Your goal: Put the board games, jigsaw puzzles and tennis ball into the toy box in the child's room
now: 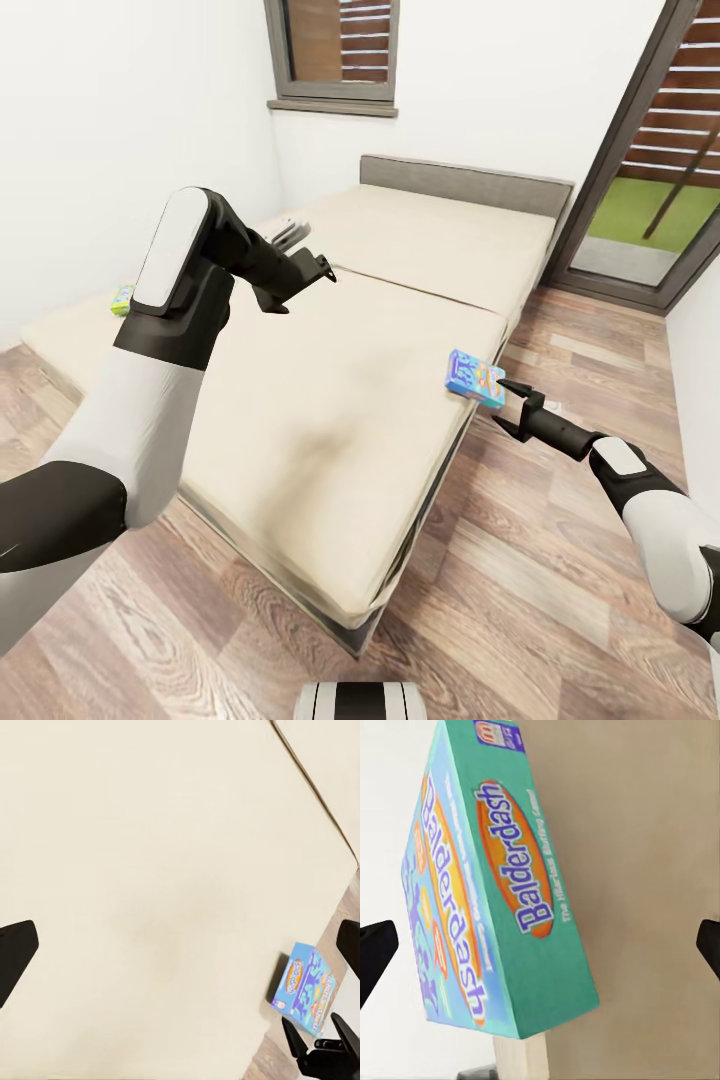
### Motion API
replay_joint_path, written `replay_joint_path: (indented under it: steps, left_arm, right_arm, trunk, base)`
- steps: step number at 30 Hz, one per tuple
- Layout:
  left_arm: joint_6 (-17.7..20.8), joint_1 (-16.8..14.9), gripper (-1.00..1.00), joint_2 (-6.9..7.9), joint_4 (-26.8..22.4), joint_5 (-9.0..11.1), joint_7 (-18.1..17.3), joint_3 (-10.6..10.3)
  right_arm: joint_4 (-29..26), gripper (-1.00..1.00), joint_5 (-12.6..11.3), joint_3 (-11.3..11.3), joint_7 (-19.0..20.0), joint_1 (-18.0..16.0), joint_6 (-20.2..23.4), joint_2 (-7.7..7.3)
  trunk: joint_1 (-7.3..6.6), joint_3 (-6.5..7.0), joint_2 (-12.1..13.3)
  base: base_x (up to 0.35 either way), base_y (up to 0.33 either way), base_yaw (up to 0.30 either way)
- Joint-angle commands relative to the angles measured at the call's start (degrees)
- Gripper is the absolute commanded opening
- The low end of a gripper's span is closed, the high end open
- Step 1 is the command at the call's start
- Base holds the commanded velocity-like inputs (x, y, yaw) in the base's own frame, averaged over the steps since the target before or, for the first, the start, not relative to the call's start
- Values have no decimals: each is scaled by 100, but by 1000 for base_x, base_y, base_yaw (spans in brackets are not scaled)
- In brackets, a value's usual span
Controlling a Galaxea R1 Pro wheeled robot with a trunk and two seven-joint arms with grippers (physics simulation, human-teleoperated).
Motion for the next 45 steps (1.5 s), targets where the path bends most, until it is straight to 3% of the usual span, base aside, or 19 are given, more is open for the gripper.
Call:
replay_joint_path:
  steps: [1, 20, 21, 45]
  left_arm:
    - [45, -5, 100, -2, 0, 33, 49, 1]
    - [44, -8, 100, -2, 0, 33, 40, 1]
    - [44, -8, 100, -2, 0, 33, 40, 1]
    - [41, 0, 100, -2, 0, 33, 40, 1]
  right_arm:
    - [1, 100, 20, -33, 13, -3, 33, 0]
    - [1, 100, 20, -33, -14, -3, 36, 4]
    - [1, -100, 20, -33, -14, -3, 34, 4]
    - [-7, -100, 21, -41, -7, 1, -8, -3]
  trunk:
    - [-1, -4, -2]
    - [-1, 4, -2]
    - [-1, 4, -2]
    - [-1, 4, -2]
  base:
    - [0, 0, 211]
    - [0, 0, 104]
    - [0, 0, 7]
    - [0, 0, 1]
